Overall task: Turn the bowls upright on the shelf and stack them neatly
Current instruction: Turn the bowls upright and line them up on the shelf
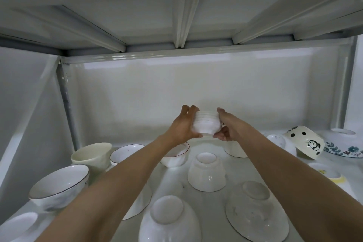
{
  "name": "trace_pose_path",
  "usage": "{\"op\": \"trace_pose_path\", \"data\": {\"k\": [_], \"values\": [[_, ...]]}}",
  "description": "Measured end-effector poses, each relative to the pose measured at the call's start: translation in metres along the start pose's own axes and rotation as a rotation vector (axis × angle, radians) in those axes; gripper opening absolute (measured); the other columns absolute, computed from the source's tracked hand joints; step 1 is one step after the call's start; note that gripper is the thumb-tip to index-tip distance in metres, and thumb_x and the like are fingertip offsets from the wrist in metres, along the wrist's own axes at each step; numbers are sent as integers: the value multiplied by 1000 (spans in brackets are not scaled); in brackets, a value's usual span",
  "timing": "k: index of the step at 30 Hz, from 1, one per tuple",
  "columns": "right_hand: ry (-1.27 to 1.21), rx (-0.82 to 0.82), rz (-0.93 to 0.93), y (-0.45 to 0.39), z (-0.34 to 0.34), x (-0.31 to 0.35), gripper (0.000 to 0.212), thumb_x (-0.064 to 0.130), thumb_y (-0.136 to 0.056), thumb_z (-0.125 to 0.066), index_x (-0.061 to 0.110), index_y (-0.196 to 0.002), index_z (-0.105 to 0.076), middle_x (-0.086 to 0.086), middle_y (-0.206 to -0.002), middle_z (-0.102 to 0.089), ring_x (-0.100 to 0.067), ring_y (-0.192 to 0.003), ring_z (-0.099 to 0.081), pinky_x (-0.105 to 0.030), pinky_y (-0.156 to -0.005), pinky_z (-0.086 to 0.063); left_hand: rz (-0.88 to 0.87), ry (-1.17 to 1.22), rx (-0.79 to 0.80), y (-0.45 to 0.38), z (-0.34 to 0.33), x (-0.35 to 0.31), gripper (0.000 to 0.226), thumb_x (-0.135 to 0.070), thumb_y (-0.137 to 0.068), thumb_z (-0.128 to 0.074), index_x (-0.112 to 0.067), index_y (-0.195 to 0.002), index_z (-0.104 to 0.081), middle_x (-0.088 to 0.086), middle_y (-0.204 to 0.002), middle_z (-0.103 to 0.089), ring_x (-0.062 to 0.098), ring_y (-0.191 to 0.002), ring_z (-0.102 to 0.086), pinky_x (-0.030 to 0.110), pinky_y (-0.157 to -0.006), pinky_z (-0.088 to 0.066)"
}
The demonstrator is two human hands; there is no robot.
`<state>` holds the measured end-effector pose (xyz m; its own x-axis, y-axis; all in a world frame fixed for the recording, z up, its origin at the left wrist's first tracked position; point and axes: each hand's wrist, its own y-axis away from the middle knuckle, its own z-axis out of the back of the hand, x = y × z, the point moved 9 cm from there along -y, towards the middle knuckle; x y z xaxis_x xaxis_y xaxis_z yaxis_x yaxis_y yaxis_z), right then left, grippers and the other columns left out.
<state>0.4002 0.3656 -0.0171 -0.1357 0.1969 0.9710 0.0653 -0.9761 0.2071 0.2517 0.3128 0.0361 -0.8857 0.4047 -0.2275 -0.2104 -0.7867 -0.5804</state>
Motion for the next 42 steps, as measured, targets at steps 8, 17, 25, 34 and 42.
{"op": "trace_pose_path", "data": {"k": [8,17,25,34,42], "values": [[-17,-118,101,-18,5,-16,14,6,-93,-47,1,-80,-51,-16,-78,-56,-30,-63,-60,-38,-54,-59,439,463,146,1,-28,28,41,-38,-93,-56,-3,-112,-58,12,-111,-57,29,-88,-65,35,-79,-59],[209,-122,100,-23,-3,-28,25,-10,-81,-58,6,-70,-42,-16,-66,-57,-25,-57,-58,-17,-30,-41,522,10,322,-12,-62,45,18,2,-78,-46,-10,-66,-42,17,-87,-65,34,-93,-69,35,-80,-56],[339,-105,38,-24,-8,-41,12,-13,-83,-52,-5,-75,-51,-31,-92,-63,-42,-78,-66,-46,-63,-57,487,-201,416,-7,-67,38,36,1,-84,-43,-1,-120,-50,16,-121,-58,32,-106,-59,34,-76,-44],[599,-40,-2,-5,-7,-35,25,-1,-86,-60,6,-65,-50,-3,-44,-63,-19,-60,-58,-20,-49,-46,453,-273,486,4,-68,32,31,-2,-90,-42,2,-120,-47,17,-116,-56,26,-89,-46,32,-73,-38],[644,-8,-46,9,-2,-41,28,6,-96,-49,-3,-69,-46,-11,-37,-58,-21,-56,-59,-32,-87,-53,384,-217,487,11,-66,20,45,-28,-95,-49,2,-129,-47,19,-134,-51,32,-122,-50,36,-96,-41]]}}
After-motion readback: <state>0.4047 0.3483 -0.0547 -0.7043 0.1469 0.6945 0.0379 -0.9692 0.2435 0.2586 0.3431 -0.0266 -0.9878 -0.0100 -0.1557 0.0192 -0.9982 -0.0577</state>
